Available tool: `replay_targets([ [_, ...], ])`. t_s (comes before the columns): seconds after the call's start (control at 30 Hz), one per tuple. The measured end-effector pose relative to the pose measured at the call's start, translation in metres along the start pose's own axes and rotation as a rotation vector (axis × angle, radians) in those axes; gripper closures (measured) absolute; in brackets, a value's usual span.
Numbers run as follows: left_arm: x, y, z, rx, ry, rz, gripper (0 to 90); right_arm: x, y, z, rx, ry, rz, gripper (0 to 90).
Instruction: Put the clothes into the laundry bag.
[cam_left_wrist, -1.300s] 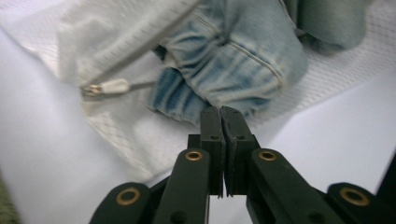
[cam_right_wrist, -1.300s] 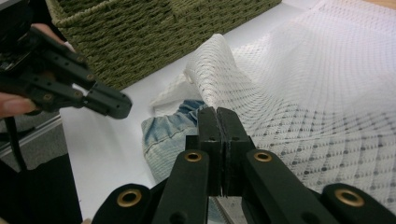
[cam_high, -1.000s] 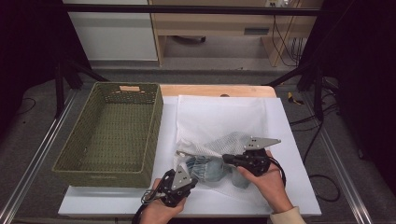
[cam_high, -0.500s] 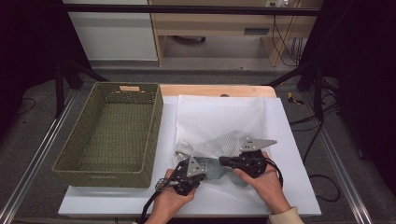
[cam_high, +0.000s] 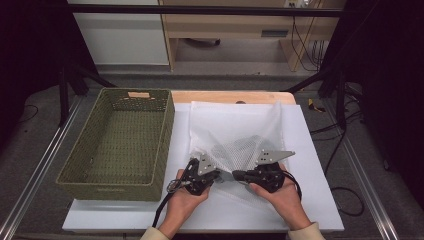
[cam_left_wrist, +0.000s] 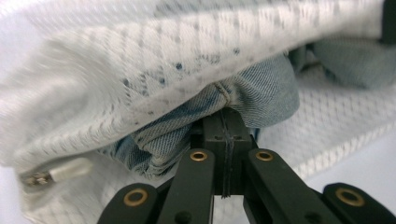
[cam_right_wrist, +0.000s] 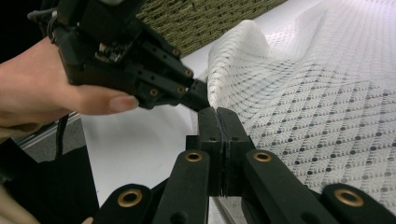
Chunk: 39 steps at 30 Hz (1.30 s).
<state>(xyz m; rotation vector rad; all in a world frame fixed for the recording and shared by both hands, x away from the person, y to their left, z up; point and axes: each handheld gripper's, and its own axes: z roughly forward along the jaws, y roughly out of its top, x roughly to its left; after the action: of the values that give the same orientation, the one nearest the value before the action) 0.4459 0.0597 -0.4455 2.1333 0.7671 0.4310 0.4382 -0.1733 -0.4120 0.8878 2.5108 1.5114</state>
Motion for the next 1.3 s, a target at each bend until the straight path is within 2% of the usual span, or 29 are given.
replay_targets([
  [0.13, 0.002, 0.008, 0.002, -0.014, 0.024, 0.011, 90.0, 0.001, 0.001, -0.001, -0.005, 0.006, -0.001, 89.8],
  [0.3, 0.007, 0.003, 0.012, 0.029, 0.094, 0.053, 90.0, 0.001, 0.0, -0.002, -0.008, 0.013, 0.0, 89.8],
  [0.33, 0.009, 0.001, 0.013, 0.02, 0.094, 0.037, 90.0, 0.001, 0.0, -0.002, -0.008, 0.013, -0.002, 89.8],
  [0.43, 0.011, -0.007, 0.015, -0.007, 0.056, -0.026, 90.0, 0.0, 0.0, -0.002, -0.008, 0.012, 0.0, 89.8],
  [0.5, 0.012, -0.008, 0.015, -0.011, 0.068, -0.023, 90.0, 0.0, -0.001, -0.001, -0.007, 0.012, 0.006, 89.8],
  [0.63, 0.017, -0.003, 0.013, -0.061, 0.104, -0.047, 90.0, 0.002, 0.0, 0.0, 0.0, 0.016, 0.0, 89.7],
  [0.7, 0.017, 0.001, 0.013, -0.081, 0.102, -0.053, 90.0, 0.002, 0.0, 0.0, -0.001, 0.018, 0.002, 89.8],
  [0.83, 0.021, 0.002, 0.02, -0.058, 0.121, -0.032, 90.0, 0.0, -0.001, 0.0, -0.002, 0.02, 0.007, 89.8],
  [0.9, 0.021, 0.0, 0.022, -0.036, 0.105, -0.045, 90.0, 0.0, -0.001, 0.001, 0.002, 0.014, 0.005, 89.8],
  [0.93, 0.021, -0.001, 0.023, -0.021, 0.085, -0.051, 90.0, 0.0, -0.002, 0.001, 0.004, 0.012, 0.002, 89.8],
  [1.03, 0.02, -0.004, 0.016, -0.004, 0.069, -0.045, 90.0, -0.003, -0.003, 0.001, 0.003, -0.006, 0.009, 89.7],
  [1.17, 0.019, -0.01, 0.008, 0.002, 0.028, -0.061, 90.0, -0.007, -0.004, 0.001, -0.012, -0.035, 0.029, 89.7],
  [1.3, 0.014, -0.013, 0.003, 0.005, 0.015, -0.042, 90.0, -0.007, -0.004, 0.002, -0.017, -0.05, 0.028, 89.7],
])
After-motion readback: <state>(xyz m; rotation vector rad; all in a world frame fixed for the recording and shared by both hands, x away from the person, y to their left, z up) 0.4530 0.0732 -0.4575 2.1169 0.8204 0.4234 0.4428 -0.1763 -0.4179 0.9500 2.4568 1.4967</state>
